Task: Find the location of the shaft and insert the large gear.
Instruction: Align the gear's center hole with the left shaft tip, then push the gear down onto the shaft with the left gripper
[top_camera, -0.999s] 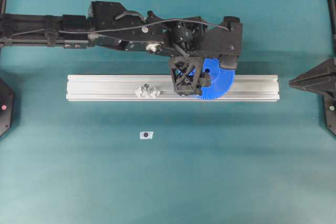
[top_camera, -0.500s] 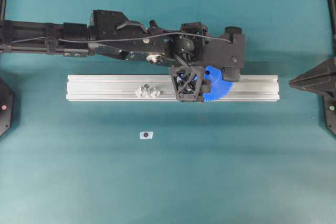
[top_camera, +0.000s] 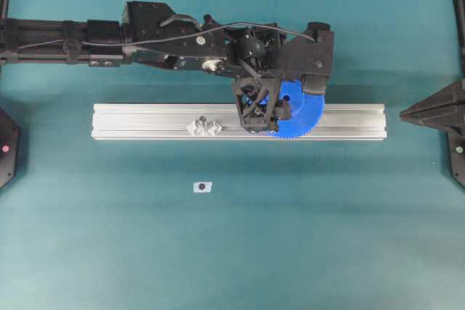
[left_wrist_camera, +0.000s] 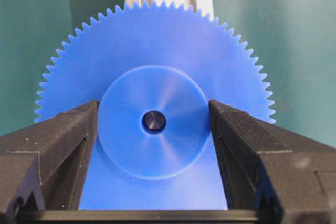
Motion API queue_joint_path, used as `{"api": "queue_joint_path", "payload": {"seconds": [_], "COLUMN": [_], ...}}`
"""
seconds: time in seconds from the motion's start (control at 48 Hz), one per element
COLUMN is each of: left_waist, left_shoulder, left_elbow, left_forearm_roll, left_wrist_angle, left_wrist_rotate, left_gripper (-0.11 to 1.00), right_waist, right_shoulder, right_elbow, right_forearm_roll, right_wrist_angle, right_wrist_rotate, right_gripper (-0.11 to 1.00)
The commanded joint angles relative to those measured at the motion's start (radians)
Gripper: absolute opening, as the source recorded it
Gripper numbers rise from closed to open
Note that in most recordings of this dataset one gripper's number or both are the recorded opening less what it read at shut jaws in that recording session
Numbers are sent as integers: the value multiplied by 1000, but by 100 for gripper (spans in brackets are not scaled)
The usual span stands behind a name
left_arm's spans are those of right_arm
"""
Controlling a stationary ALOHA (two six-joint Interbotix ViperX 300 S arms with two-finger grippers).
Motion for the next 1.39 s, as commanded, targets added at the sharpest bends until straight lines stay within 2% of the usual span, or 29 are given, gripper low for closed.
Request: {"api": "queue_joint_path", "payload": {"seconds": [0.0,0.791,0.916,0.979,1.374], "left_waist": [17,3,3,3,-20], "left_shoulder": [-17,-17,-15,-14,-3], "left_elbow": [-23,-41,-61,-67,-106], "left_forearm_roll": [5,5,3,3,3], "left_wrist_angle": [-2,-2,-2,-2,44], "left_wrist_rotate": [3,-6,-6,-6,-55], "left_gripper": [72,72,89,93,92], "right_waist": [-2,-2,-2,-2,-2], "right_shoulder": [8,8,8,8,8], "right_elbow": [-11,-9,-9,-11,-6], "right_forearm_roll": [0,0,0,0,0], "right_wrist_angle": [-9,-12,-12,-12,-12], "right_wrist_rotate": [8,9,8,8,9], "right_gripper": [5,5,5,5,5]}}
